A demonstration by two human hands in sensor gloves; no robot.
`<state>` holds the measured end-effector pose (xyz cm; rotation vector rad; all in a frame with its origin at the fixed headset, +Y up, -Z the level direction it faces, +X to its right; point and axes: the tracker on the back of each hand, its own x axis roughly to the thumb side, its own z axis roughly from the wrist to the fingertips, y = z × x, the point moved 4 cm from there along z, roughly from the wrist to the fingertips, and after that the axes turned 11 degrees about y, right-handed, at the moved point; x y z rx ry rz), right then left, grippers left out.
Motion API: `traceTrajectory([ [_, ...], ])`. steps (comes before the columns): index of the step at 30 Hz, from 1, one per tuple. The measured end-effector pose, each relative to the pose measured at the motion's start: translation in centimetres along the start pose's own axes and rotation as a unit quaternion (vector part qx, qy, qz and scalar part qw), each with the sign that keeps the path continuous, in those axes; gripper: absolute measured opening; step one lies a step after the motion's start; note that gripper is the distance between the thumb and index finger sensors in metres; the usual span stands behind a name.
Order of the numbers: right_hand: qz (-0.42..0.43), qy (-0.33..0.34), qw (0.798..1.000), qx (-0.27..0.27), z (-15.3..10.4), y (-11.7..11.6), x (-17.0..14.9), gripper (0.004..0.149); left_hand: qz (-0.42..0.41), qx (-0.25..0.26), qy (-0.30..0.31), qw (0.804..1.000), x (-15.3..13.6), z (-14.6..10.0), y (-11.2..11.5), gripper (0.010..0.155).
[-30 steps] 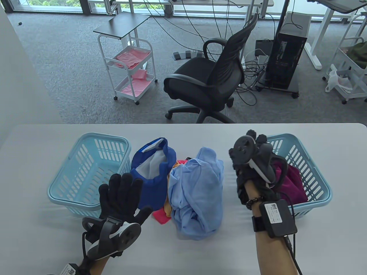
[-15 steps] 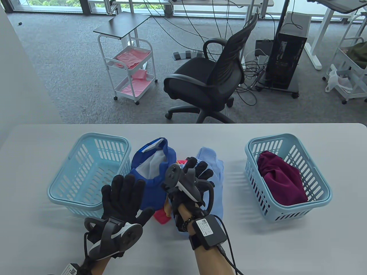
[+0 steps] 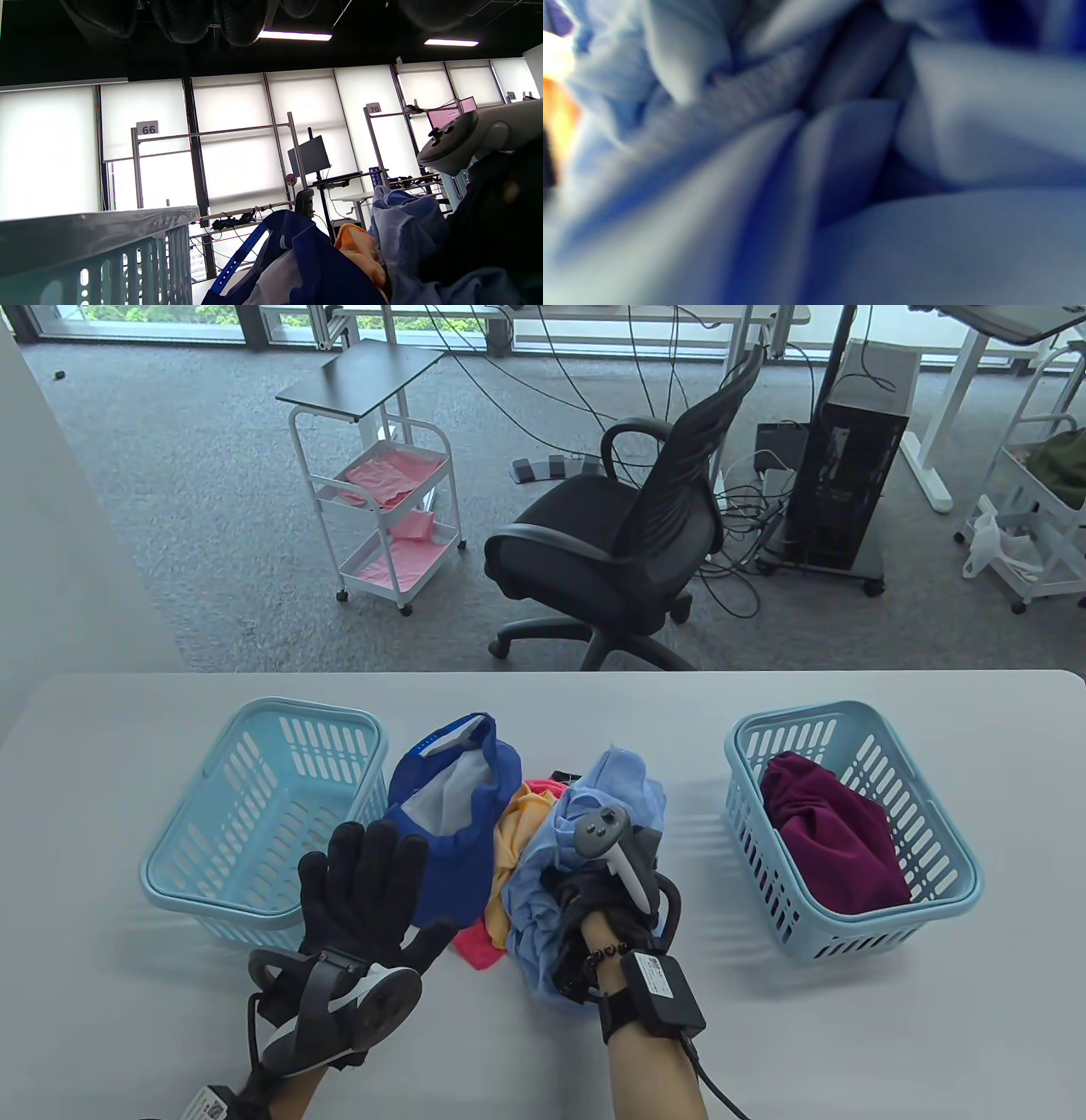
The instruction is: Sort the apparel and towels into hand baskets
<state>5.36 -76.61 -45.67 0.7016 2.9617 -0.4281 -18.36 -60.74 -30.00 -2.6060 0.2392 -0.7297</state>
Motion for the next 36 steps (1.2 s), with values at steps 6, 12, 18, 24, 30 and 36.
traceTrajectory([
  [6, -0.057, -0.017, 0.997, -0.043, -0.4, 0.2, 0.5, 0.107, 0.002, 0.002, -0.008, 1.000, -0.2, -0.1, -0.1, 0.083],
  [12, -0.058, -0.012, 0.994, -0.092, -0.8, 1.0, -0.4, 0.091, 0.003, 0.001, -0.007, 1.000, -0.2, -0.1, -0.1, 0.083],
  [18, -0.004, -0.014, 0.994, -0.109, -1.5, 2.8, -1.8, 0.080, 0.000, -0.004, -0.007, 1.000, -0.3, 0.0, 0.1, 0.083],
  [24, 0.025, -0.006, 0.988, -0.153, -3.6, 6.7, -1.9, 0.073, -0.004, -0.007, -0.008, 1.000, -0.4, 0.0, 0.2, 0.083],
  [30, 0.005, 0.056, 0.970, -0.239, -7.6, 12.2, 1.1, 0.071, -0.007, -0.004, -0.003, 1.000, -0.2, 0.1, 0.2, 0.083],
  [36, -0.020, 0.101, 0.950, -0.294, -10.9, 17.4, 3.4, 0.070, -0.007, -0.003, 0.003, 1.000, 0.1, 0.1, 0.2, 0.083],
])
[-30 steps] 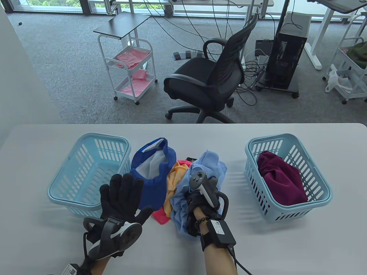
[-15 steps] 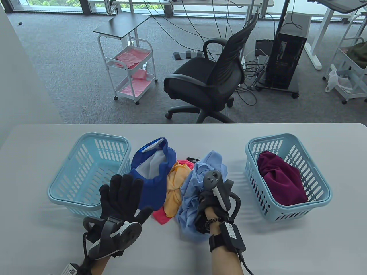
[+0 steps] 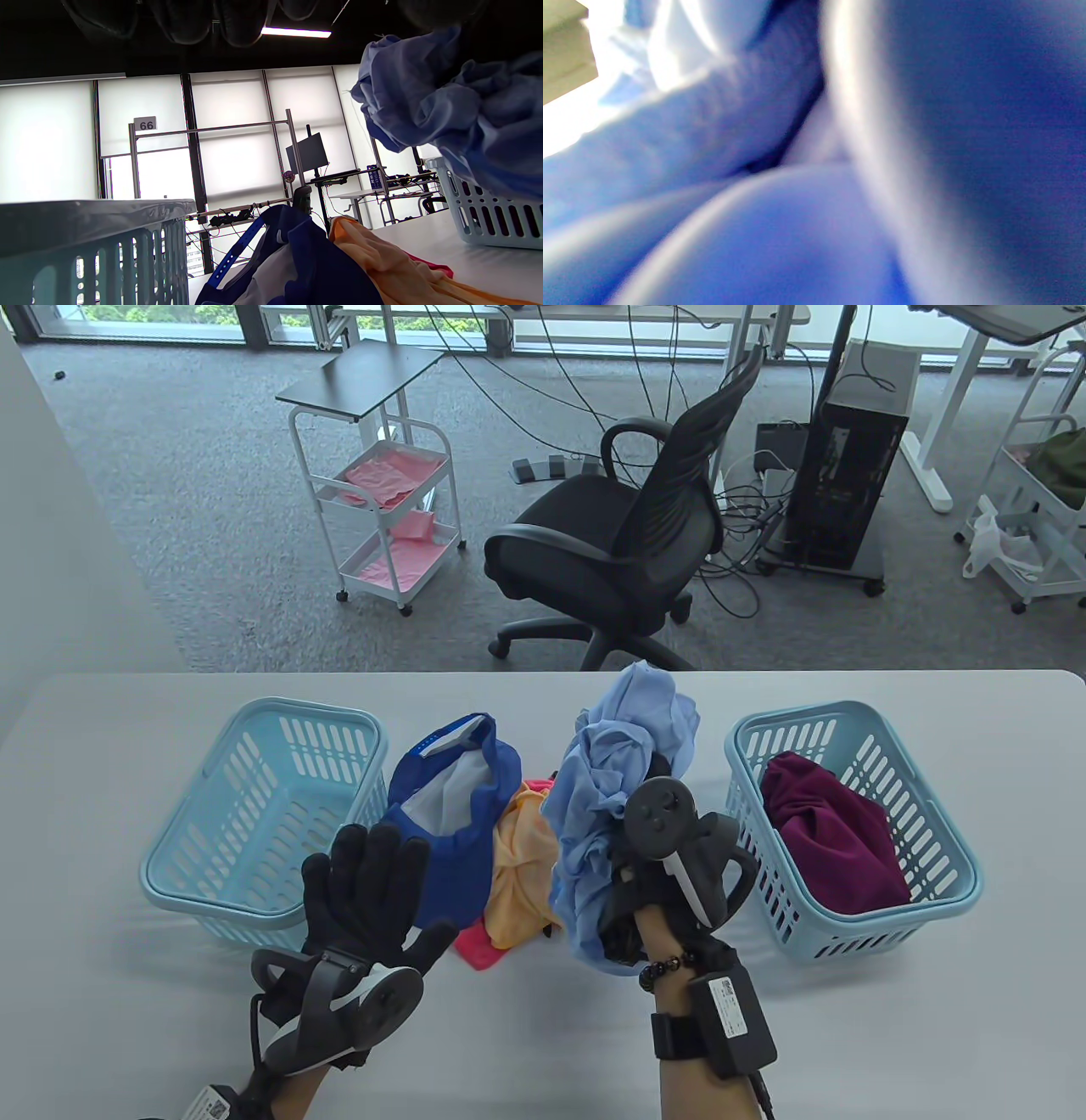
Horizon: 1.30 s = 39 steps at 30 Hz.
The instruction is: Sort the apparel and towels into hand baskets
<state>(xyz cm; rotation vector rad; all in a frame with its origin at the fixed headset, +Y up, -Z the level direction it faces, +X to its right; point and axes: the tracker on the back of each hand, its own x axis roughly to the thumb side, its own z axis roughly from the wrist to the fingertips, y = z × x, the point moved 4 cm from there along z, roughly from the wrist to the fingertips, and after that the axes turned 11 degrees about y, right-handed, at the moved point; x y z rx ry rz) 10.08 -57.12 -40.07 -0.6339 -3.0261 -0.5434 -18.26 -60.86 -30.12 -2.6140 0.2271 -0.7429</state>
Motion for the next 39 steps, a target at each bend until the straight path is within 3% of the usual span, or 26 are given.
traceTrajectory([
  [4, -0.046, 0.025, 0.997, -0.055, 0.7, 5.1, 0.6, 0.070, 0.000, 0.001, 0.000, 1.000, 0.0, 0.0, 0.0, 0.083],
  [9, -0.132, 0.027, 0.986, -0.094, 1.9, 10.4, -1.3, 0.070, 0.000, -0.003, -0.005, 1.000, -0.1, 0.0, 0.1, 0.083],
  [16, -0.217, -0.002, 0.971, -0.099, 3.6, 12.9, -5.6, 0.069, 0.005, 0.000, -0.011, 1.000, -0.3, -0.1, -0.1, 0.083],
  [21, -0.255, -0.024, 0.963, -0.080, 4.8, 12.1, -8.7, 0.069, 0.008, 0.002, -0.014, 1.000, -0.4, -0.1, -0.1, 0.083],
  [28, -0.302, -0.053, 0.952, -0.018, 6.4, 8.5, -12.5, 0.071, 0.013, 0.002, -0.013, 1.000, -0.4, -0.1, -0.1, 0.083],
  [33, -0.340, -0.083, 0.932, 0.089, 7.5, 4.6, -15.1, 0.074, 0.015, 0.004, -0.012, 1.000, -0.3, -0.1, -0.1, 0.083],
  [39, -0.310, -0.106, 0.915, 0.236, 8.5, 0.2, -17.5, 0.074, 0.014, -0.003, -0.010, 1.000, -0.2, 0.0, 0.1, 0.083],
])
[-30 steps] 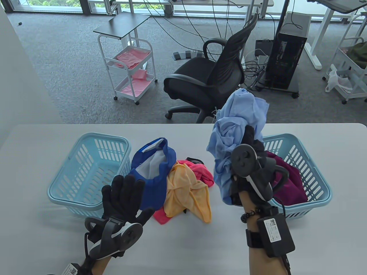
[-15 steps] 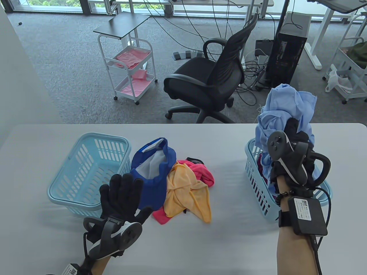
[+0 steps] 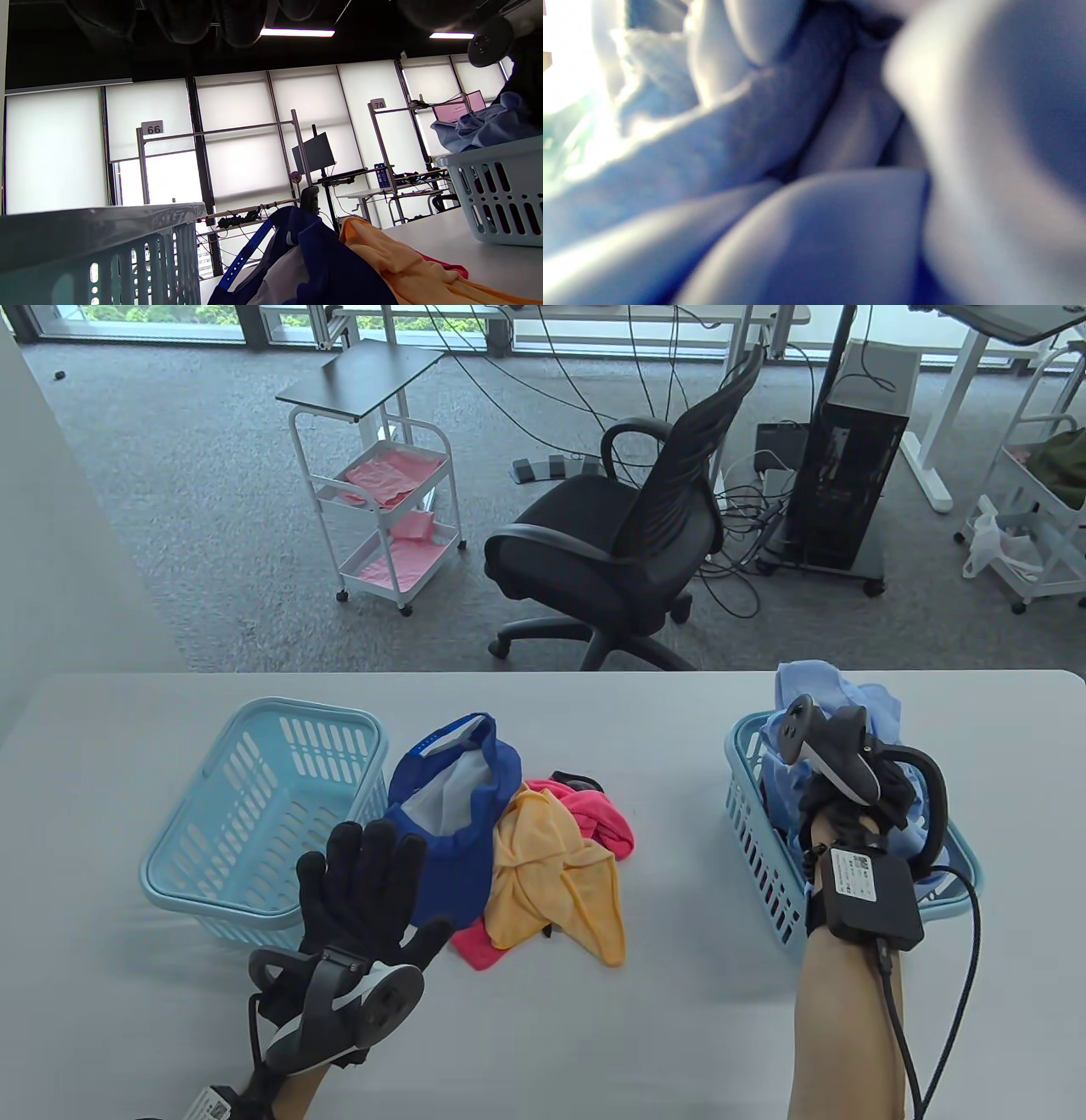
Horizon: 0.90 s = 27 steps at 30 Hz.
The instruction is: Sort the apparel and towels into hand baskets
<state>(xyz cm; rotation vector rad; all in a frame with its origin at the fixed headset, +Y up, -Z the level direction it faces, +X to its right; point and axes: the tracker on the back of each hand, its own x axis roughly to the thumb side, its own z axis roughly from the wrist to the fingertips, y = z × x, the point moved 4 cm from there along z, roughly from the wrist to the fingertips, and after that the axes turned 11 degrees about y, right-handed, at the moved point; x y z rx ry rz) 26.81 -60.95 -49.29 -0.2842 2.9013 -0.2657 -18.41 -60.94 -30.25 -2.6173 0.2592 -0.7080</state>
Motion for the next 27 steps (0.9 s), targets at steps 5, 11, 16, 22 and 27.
traceTrajectory([
  [5, 0.025, 0.026, 0.995, 0.095, 2.4, -2.8, 0.6, 0.071, 0.002, -0.002, 0.002, 1.000, 0.1, 0.1, 0.0, 0.083],
  [11, 0.063, 0.050, 0.985, 0.154, 4.1, -5.4, 0.4, 0.070, 0.005, -0.003, 0.004, 1.000, 0.2, 0.2, 0.0, 0.083],
  [16, 0.078, 0.068, 0.980, 0.171, 4.7, -7.1, 0.5, 0.070, 0.007, 0.000, 0.006, 1.000, 0.4, 0.2, -0.1, 0.083],
  [22, 0.070, 0.072, 0.978, 0.185, 4.8, -8.7, 0.5, 0.073, 0.009, -0.001, 0.005, 1.000, 0.4, 0.2, -0.2, 0.083],
  [27, 0.052, 0.063, 0.982, 0.169, 3.9, -7.3, 0.4, 0.082, 0.010, 0.001, -0.018, 1.000, -0.8, 0.1, -0.5, 0.083],
])
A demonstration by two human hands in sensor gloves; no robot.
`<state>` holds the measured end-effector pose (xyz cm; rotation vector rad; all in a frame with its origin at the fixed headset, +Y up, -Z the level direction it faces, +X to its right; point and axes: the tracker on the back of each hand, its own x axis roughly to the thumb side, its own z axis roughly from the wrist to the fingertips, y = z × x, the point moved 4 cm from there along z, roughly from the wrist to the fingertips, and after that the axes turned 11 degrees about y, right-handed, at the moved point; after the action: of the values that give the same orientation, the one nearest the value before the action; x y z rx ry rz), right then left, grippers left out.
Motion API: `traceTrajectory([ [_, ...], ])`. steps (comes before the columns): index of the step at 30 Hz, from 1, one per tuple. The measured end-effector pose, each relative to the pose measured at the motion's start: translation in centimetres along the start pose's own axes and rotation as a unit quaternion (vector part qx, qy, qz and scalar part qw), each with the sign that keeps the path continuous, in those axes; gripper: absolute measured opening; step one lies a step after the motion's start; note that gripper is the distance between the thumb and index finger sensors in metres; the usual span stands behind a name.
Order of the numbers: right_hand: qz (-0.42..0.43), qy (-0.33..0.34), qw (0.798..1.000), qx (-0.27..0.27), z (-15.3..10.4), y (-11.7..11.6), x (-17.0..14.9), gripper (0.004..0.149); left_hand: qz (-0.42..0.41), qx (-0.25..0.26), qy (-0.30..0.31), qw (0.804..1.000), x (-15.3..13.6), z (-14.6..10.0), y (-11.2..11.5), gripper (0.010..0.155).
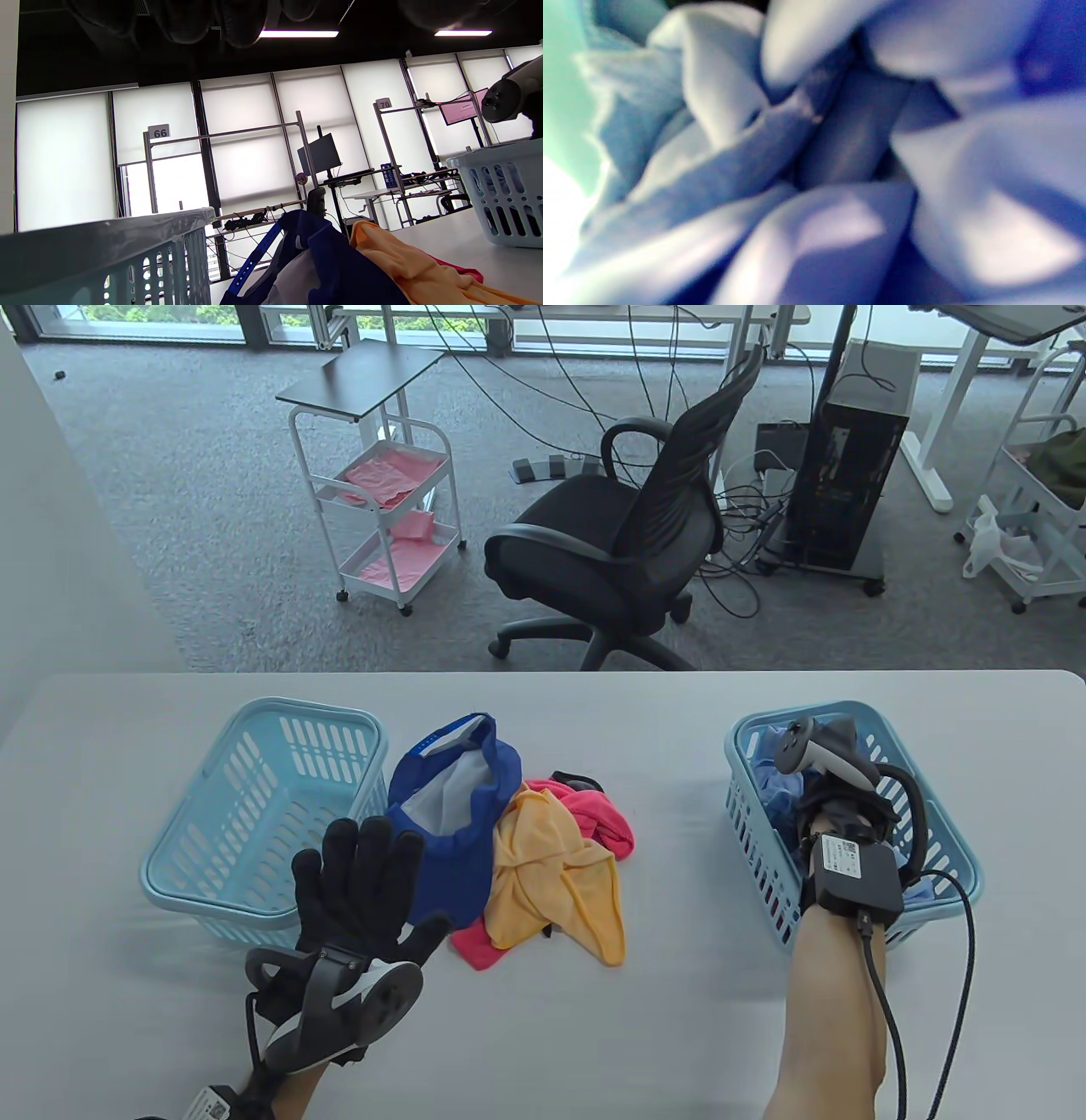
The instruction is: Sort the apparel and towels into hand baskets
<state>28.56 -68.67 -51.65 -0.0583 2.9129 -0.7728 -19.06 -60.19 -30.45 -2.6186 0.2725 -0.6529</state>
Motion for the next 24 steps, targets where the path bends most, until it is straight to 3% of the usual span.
traceTrajectory([
  [9, -0.053, 0.026, 0.987, -0.148, -5.4, 6.7, 2.9, 0.078, -0.022, 0.000, -0.066, 0.998, -4.0, -0.6, 0.1, 0.083],
  [15, -0.052, 0.089, 0.953, -0.287, -11.1, 10.9, 8.8, 0.073, -0.031, 0.002, -0.080, 0.996, -5.0, -0.7, 0.1, 0.083],
  [20, 0.021, 0.191, 0.923, -0.334, -15.0, 10.8, 16.7, 0.068, -0.036, 0.001, -0.082, 0.996, -5.0, -0.8, 0.2, 0.084],
  [24, 0.092, 0.236, 0.913, -0.319, -15.7, 8.8, 22.4, 0.065, -0.040, 0.005, -0.082, 0.996, -5.0, -0.8, 0.3, 0.084],
])
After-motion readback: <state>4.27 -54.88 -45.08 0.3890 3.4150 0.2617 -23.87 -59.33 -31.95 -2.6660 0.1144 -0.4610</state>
